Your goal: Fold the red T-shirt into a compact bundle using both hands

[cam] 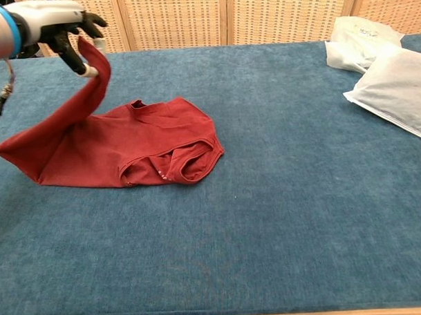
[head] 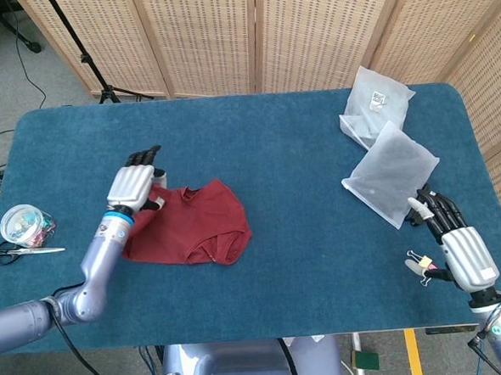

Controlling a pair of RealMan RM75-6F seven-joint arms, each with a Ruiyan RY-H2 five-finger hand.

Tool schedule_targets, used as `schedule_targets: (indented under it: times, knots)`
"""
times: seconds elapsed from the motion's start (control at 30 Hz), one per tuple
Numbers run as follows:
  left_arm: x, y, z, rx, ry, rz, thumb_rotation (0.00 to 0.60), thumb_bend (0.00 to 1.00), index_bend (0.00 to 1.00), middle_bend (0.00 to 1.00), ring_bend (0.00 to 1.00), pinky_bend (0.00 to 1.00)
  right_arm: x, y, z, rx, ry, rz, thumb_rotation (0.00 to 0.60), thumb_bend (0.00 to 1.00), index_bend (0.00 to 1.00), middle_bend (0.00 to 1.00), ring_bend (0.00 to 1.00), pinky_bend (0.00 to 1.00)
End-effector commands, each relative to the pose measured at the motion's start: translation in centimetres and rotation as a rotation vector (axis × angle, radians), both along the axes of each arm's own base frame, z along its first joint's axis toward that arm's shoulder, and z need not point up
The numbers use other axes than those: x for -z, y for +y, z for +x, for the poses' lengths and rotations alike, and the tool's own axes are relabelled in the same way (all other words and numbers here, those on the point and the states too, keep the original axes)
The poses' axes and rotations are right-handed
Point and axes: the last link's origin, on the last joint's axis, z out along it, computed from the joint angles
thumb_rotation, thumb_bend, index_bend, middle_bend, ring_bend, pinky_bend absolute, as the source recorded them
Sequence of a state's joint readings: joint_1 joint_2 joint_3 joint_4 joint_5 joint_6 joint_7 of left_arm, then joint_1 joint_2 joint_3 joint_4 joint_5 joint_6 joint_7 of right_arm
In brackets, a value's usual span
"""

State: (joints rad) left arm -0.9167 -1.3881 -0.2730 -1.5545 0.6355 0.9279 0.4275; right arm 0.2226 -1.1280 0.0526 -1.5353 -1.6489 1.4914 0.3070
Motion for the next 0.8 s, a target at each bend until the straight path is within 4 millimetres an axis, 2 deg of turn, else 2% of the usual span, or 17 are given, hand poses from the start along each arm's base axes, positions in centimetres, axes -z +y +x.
schedule_targets:
  times: [0.03,0.27,0.37,0.6,0.8]
  knots:
    - [0.8,0.0,0.9,0.021,-0.015,-0.008,0.6,0.63,0.77,0.0,0.0,0.0,0.0,0.0,0.0,0.001,0.001,0.001,0.6,0.0,0.0,0.0,0.0,0.0]
    - [2.7,0.2,2.9,0.058,-0.039,-0.027,0.6,0.63,0.77,0.0,0.0,0.0,0.0,-0.2,-0.1,0.007,-0.001,0.002,0.6,0.0,0.0,0.0,0.0,0.0]
    - [4.1,0.5,4.4,0.079,-0.041,-0.042,0.6,0.63,0.77,0.0,0.0,0.0,-0.1,-0.3,-0.3,0.014,-0.006,-0.001,0.6,0.0,0.0,0.0,0.0,0.0]
    - [6.2,1.4,5.9,0.072,-0.02,-0.042,0.6,0.63,0.77,0.0,0.0,0.0,-0.3,-0.5,-0.5,0.026,-0.009,-0.004,0.6,0.0,0.0,0.0,0.0,0.0]
    - [7.8,1.7,6.4,0.047,0.013,-0.054,0.6,0.61,0.76,0.0,0.0,0.0,-0.4,-0.7,-0.8,0.036,-0.012,-0.003,0.6,0.0,0.0,0.0,0.0,0.0]
